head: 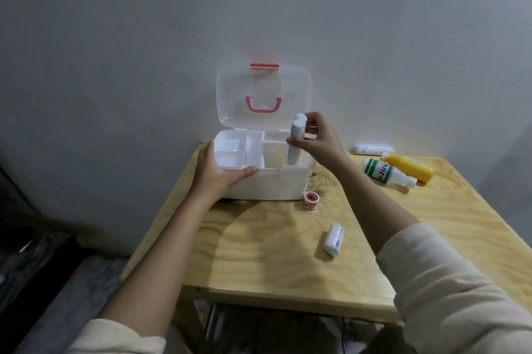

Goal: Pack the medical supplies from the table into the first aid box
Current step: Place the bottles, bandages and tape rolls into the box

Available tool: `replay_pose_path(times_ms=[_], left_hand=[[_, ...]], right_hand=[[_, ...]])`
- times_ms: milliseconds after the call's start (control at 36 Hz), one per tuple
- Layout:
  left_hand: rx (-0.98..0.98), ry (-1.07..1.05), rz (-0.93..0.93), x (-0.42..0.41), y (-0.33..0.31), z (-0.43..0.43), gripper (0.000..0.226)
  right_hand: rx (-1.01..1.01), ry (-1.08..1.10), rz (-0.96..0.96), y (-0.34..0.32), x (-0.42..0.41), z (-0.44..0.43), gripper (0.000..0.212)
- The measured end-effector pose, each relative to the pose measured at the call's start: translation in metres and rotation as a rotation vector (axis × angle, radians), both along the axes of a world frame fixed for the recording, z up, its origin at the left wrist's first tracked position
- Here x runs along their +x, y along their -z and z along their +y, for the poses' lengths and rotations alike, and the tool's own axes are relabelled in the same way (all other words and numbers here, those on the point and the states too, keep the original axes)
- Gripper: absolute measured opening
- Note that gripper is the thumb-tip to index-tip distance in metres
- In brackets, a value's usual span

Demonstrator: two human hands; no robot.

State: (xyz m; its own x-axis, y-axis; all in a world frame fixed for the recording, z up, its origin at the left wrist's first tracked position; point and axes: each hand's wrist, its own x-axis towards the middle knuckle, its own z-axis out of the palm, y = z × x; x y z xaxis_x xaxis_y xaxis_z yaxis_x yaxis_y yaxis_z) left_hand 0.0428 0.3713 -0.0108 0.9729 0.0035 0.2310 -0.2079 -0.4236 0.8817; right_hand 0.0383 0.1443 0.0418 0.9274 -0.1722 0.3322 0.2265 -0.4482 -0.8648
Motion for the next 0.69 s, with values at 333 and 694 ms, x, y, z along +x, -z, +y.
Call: replay_pose_path(times_ms=[333, 694], left_hand=[[0.014, -0.009, 0.049, -0.002, -0.001, 0.001, 0.118], [0.017, -0.013, 0.03, -0.001, 0.0, 0.0, 0.103]], right_hand=[[-0.038, 0.03, 0.099, 0.014, 0.008, -0.013, 0.061], [-0.234, 0.091, 0.091, 0.012, 0.015, -0.019, 0.045]])
